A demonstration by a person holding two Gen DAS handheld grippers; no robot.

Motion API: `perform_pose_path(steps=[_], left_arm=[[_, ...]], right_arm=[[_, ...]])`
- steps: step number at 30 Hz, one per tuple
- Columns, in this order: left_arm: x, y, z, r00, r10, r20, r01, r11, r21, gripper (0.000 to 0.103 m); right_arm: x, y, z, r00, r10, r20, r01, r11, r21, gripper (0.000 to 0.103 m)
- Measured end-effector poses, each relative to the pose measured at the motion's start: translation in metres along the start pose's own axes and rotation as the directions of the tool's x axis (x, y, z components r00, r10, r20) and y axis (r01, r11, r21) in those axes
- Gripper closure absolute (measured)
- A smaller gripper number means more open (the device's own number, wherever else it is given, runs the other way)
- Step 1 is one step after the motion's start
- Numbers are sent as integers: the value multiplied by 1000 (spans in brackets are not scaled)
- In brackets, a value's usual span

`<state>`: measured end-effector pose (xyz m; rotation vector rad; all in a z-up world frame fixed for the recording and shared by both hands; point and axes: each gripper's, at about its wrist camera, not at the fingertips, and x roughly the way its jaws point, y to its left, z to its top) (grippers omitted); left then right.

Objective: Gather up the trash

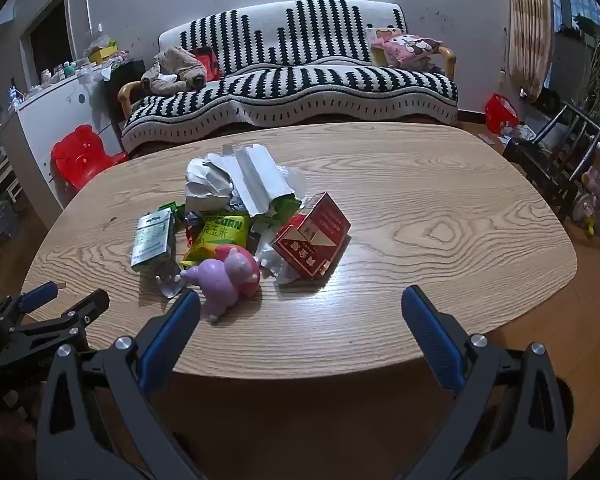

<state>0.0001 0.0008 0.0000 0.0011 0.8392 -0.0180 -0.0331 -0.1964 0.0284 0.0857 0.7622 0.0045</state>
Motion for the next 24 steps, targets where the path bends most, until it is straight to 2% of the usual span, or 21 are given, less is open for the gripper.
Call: perform_pose_path(steps=[24], left_arm=[[1,0,0,1000,5,0,-5,1000,6,6]], right_arm=[[-1,-1,-1,1000,4,2,-4,1000,7,6]])
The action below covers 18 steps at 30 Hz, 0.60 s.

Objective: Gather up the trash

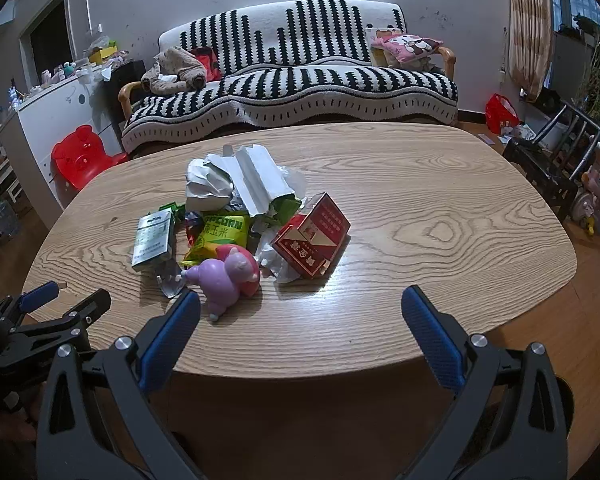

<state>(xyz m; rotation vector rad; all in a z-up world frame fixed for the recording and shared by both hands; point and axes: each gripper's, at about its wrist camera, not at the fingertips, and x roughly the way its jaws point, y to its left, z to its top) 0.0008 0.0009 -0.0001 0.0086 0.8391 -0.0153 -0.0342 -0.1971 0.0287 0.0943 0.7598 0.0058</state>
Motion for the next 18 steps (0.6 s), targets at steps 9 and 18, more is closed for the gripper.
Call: perform_pose_path(steps=[9,18], left_arm=[[0,-1,0,1000,1,2,-1,1000,1,6],[0,0,0,1000,3,4,-3,1000,1,6]], right_arm=[[-1,0,0,1000,1,1,-1,1000,-2,6],[-1,0,0,1000,1,0,-1,1000,0,6]])
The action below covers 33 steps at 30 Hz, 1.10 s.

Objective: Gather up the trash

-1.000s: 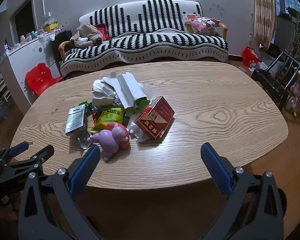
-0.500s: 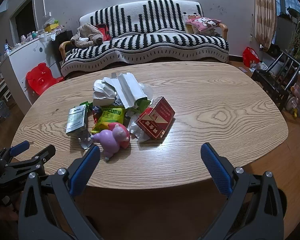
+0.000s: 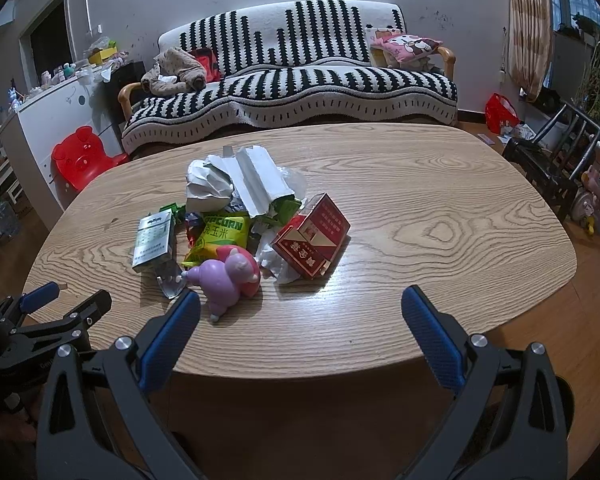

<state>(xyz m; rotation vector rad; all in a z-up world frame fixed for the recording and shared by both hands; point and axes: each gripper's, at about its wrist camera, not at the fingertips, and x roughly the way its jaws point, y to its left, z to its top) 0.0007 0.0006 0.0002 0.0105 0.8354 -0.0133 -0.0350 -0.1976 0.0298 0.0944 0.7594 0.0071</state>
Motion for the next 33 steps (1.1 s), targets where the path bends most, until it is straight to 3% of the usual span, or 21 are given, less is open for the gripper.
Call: perform_pose_path(steps=[33], left_arm=[[4,0,1,1000,-18,-15,18,1000,-17,6]], right_arm=[[5,-2,2,1000,5,-15,-5,1000,16,6]])
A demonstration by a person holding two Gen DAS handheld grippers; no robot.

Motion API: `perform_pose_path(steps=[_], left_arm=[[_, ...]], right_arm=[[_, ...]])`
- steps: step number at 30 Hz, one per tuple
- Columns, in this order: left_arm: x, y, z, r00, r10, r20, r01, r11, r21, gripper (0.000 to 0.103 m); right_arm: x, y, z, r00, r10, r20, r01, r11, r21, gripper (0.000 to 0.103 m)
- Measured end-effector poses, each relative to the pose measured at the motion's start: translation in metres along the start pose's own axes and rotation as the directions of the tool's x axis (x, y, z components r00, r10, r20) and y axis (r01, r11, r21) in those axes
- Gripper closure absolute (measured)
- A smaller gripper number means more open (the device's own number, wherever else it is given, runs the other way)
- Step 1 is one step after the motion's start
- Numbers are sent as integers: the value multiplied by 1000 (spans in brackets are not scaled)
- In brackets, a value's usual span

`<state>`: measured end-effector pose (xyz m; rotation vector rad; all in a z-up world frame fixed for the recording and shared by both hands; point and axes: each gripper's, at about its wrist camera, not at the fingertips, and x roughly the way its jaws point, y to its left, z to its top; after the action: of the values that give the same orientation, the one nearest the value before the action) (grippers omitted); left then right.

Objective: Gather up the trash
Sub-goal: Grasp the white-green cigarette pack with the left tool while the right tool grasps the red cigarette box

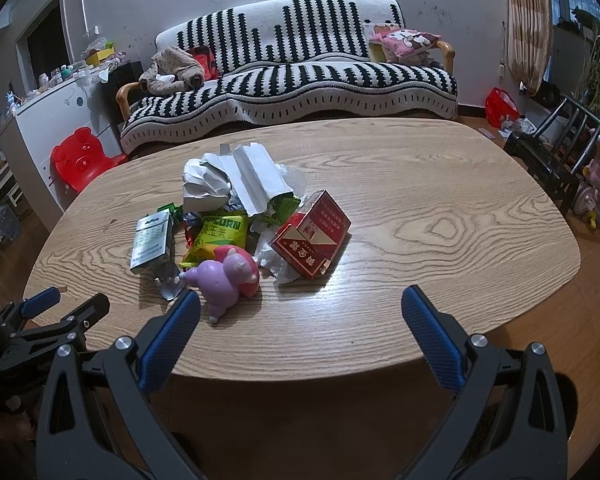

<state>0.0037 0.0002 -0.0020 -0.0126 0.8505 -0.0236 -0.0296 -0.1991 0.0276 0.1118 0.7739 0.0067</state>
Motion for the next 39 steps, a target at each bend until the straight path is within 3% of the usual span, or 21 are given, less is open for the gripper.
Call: perform_pose_path(steps=[9,14,21,26,28,29,30,31,34,39], left_arm=[[34,-6,33,998,55,-30,-56,998,-33,6],[67,-25,57,995,81,-57,-82,996,-26,6],[110,-33,64,986,109,-127,-115,993,-39,6],[128,-26,66,982,108,-154,-120,990,-71,7],[130,-20,67,984,96,-151,-111,989,-94,11],[130,-18,67,985,91,-148,-107,989,-102,22],[131,-16,68,985,84,-148,-100,989,-107,38],[131,-14,67,986,67,-152,-85,990,-115,44],[122,-6,66,990,45,-135,-66,986,-152,45],[94,6,74,998,30,-48,-38,986,-165,45]], right_arm=[[40,-19,26,999,-8,-35,10,998,69,6],[92,-45,47,993,22,-119,2,980,201,6],[160,-64,49,967,124,-220,-38,932,361,6],[177,-64,45,957,173,-234,-60,904,423,8],[177,-57,45,954,189,-233,-78,907,414,20],[177,-55,44,952,200,-233,-89,906,414,34],[179,-52,43,947,218,-235,-104,903,417,37],[177,-50,43,947,219,-234,-106,903,416,37],[170,-47,43,949,233,-214,-123,896,427,39],[143,-50,58,971,210,-118,-148,905,399,39]])
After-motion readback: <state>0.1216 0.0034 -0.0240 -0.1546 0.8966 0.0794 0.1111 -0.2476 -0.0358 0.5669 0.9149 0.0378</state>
